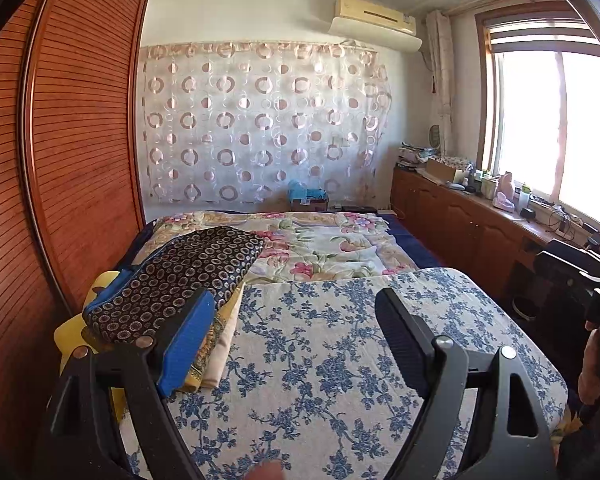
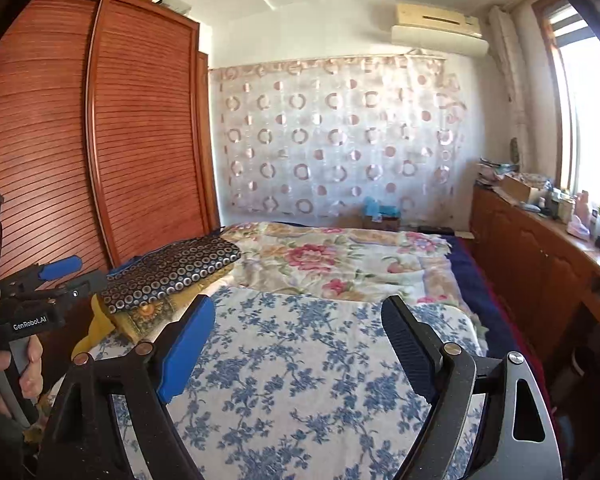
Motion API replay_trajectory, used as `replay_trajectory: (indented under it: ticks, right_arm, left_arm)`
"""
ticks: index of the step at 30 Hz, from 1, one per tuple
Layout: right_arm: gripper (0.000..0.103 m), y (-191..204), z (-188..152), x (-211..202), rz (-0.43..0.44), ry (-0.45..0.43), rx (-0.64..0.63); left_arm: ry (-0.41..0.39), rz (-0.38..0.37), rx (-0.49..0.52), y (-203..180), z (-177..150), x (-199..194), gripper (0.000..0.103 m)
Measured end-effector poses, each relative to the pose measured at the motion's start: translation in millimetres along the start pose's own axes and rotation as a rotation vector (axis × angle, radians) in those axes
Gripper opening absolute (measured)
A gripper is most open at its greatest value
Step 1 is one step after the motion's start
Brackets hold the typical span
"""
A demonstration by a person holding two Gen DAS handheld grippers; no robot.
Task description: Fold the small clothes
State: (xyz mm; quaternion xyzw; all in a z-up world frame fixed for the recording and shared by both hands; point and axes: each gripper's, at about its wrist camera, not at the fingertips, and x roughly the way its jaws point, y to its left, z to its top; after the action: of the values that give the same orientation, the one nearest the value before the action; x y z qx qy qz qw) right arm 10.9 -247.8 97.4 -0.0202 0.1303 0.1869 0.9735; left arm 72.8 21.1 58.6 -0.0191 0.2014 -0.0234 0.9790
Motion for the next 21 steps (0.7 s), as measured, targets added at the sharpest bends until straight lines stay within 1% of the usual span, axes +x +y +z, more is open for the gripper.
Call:
replay_trajectory:
  ticks: [6, 11, 18, 21]
  right_arm:
    - [0.087, 23.0, -2.6, -3.6, -0.054, -0.006, 0.017]
    - [0.087, 36.6, -7.8, -7.8, -0.065, -0.003, 0.035]
    - [0.087, 44.4, -14.7, -12.8, -0.089, -0.011, 0.054]
    - [0.087, 41.0, -15.5, -3.0, -0.099, -0.011, 0.054]
  left_arm:
    - [-0.007, -0.011, 0.022, -10.0, -2.4, -5.0, 0.083]
    - [-0.016, -0.013, 0.027, -15.7, -2.5, -10.5, 0.083]
    - [-0.02, -0.012, 0.027, -16.2, -2.5, -11.1, 0.083]
    - [-0.02, -0.011, 0.028, -16.0, -2.5, -10.9, 0.083]
